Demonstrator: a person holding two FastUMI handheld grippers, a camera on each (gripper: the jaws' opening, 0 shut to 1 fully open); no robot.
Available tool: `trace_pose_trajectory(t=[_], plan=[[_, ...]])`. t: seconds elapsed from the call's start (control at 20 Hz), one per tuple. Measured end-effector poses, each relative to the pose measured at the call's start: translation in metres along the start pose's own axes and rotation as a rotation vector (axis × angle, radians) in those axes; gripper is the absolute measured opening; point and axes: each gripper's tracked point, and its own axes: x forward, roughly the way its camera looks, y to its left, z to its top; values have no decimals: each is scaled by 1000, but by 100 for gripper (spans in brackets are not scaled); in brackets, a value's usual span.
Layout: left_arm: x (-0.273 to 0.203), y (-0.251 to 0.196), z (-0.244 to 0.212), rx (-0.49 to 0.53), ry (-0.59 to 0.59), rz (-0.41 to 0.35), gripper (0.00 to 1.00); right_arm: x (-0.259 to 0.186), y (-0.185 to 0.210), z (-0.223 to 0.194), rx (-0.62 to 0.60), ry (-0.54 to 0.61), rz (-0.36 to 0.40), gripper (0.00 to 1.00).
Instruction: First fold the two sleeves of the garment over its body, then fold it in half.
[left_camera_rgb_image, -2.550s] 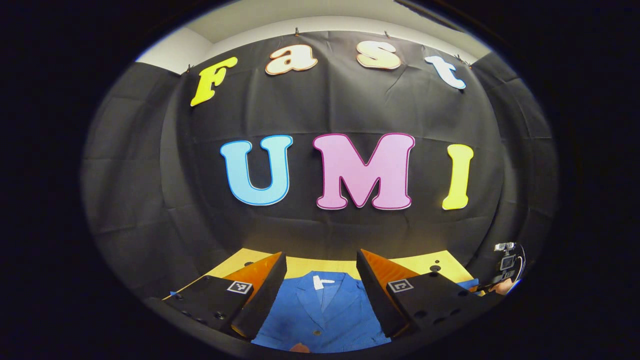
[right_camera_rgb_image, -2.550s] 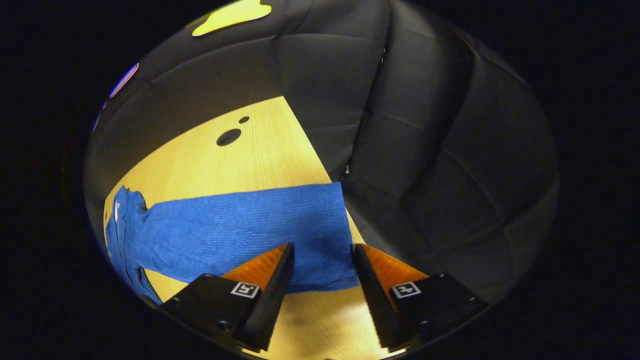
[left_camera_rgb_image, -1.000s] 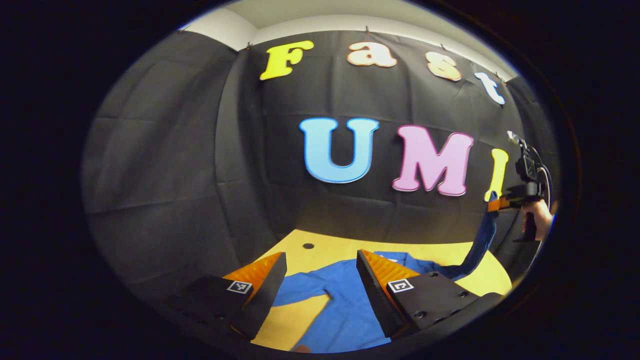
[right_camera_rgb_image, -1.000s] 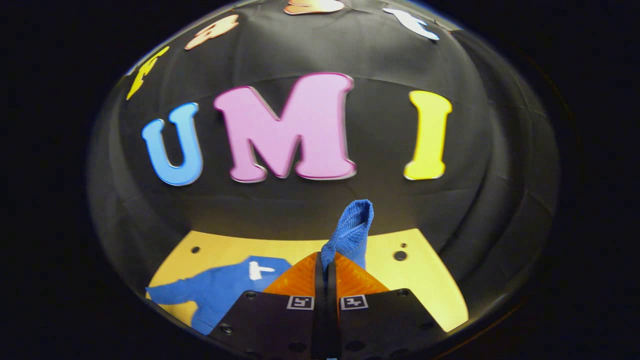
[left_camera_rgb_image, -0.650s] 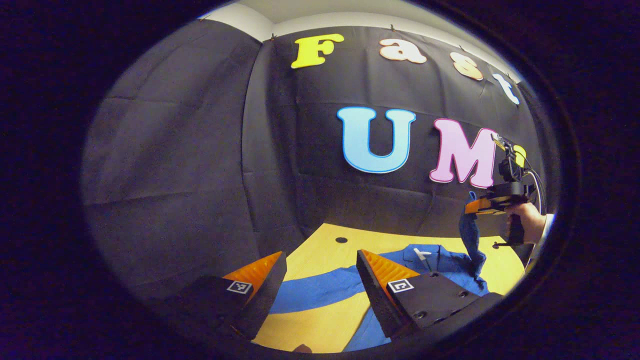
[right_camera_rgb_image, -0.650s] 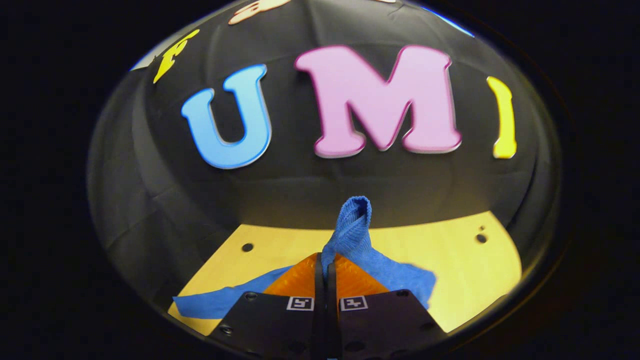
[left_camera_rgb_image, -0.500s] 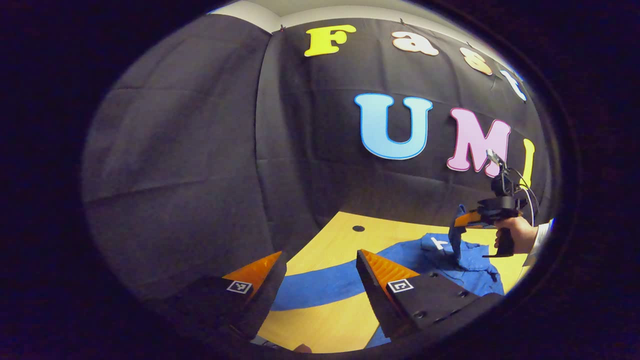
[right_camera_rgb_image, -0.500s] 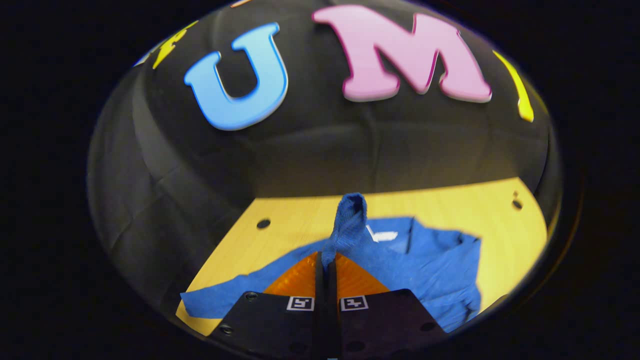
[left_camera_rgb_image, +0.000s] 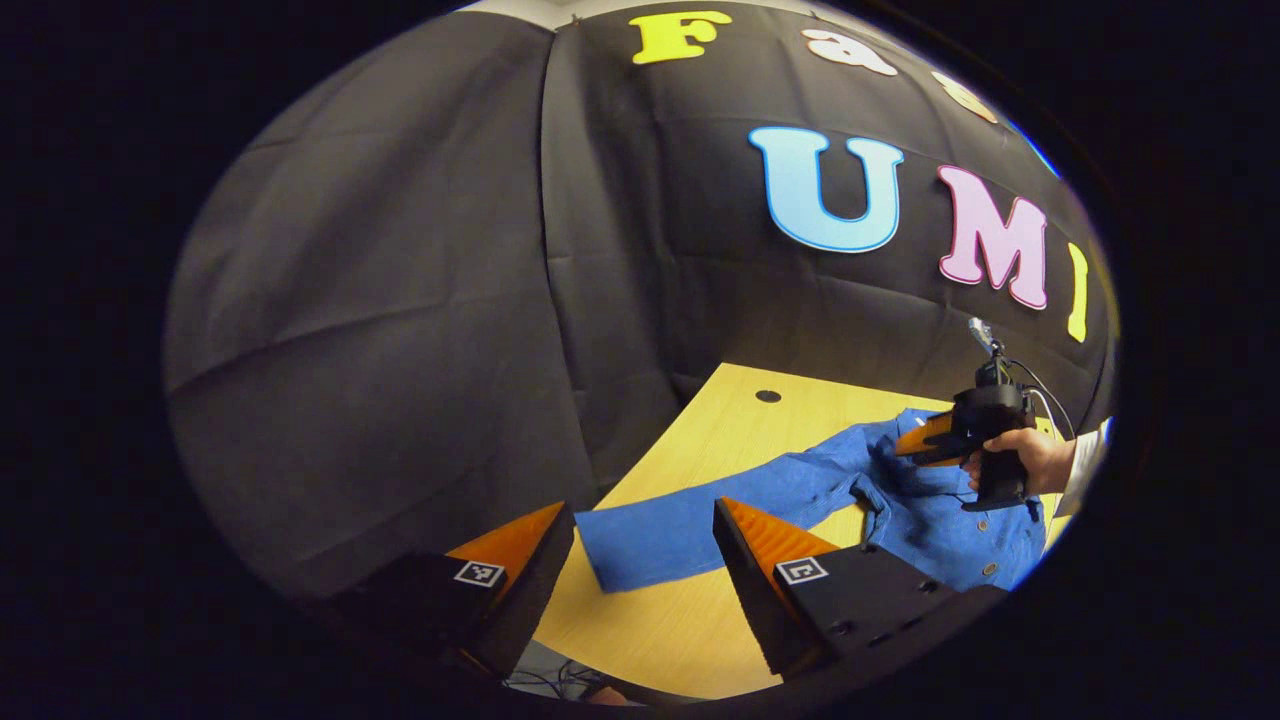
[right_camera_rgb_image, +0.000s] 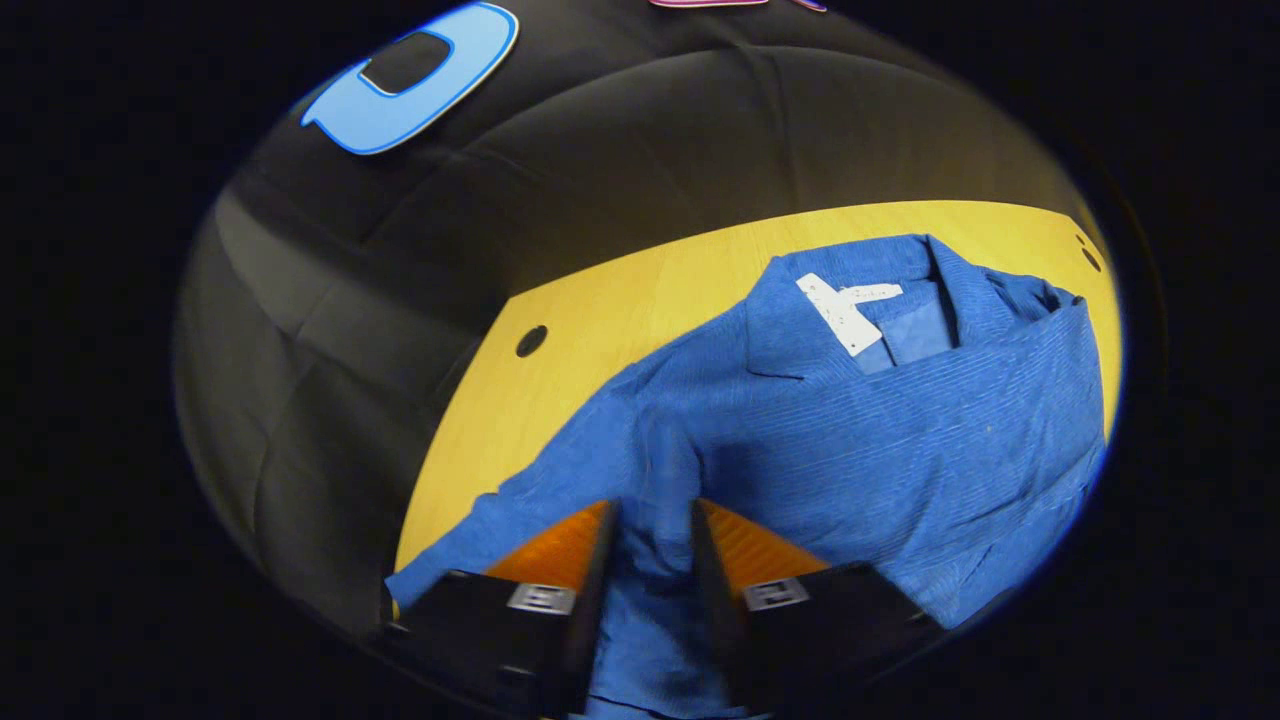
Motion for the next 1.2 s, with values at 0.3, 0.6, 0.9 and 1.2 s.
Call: trace_pose_trajectory(t=[0.3,0.6,0.9,1.2], plan=[[39,5,-43,-67,228,21,83,-63,22,31,-76,-37,105,95],[78,15,-93,-198,494,87,84,-153,22,59,-255,-101,165,95],[103,1,-105,-218,615,56,83,-188,6,62,-276,-107,151,95],[104,6,-113,-136,717,112,82,-206,5,61,-260,-100,173,96]])
